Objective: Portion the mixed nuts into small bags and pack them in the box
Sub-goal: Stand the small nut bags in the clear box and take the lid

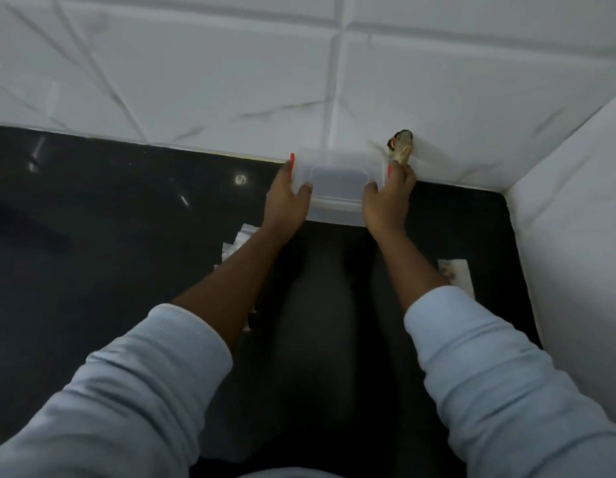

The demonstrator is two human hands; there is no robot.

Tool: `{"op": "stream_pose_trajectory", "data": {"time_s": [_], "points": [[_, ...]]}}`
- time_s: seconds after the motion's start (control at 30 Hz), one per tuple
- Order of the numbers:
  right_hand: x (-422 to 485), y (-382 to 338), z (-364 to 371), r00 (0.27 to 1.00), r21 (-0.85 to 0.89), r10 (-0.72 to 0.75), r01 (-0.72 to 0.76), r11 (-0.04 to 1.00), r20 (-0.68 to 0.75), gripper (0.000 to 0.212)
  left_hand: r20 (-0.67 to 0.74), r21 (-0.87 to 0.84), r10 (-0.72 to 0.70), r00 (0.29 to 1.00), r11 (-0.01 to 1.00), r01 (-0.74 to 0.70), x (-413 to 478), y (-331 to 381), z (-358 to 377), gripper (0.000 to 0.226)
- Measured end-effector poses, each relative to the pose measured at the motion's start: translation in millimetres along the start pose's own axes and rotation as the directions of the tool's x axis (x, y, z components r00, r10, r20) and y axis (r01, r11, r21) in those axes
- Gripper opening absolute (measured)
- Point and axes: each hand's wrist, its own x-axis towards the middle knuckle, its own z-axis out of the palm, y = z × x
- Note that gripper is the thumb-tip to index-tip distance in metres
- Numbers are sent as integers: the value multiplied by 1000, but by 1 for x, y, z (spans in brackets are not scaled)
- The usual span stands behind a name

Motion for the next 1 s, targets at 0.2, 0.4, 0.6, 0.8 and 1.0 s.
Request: {"op": "stream_pose_trajectory", "data": {"time_s": [0.2, 0.4, 0.6, 0.8, 1.0], "points": [[-32, -5, -18, 987, 149, 101, -82, 985, -123, 47, -75, -317, -240, 968, 926, 205, -25, 9, -5, 49], [-114, 7, -65, 960, 275, 239, -193, 942, -147, 46, 78, -332, -269, 960, 901, 279, -113, 20, -22, 39], [-171, 33, -91, 898, 263, 415, -369, 891, -146, 46, 228, -263, -429, 874, 837, 480, -158, -1, -23, 43], [-164, 47, -100, 898, 306, 439, -411, 859, -26, 28, 268, -253, -347, 899, 875, 413, -160, -13, -12, 82], [-155, 72, -107, 798, 426, 597, -569, 703, 82, 25, 296, -156, -279, 913, 929, 335, -153, -15, -12, 74]]}}
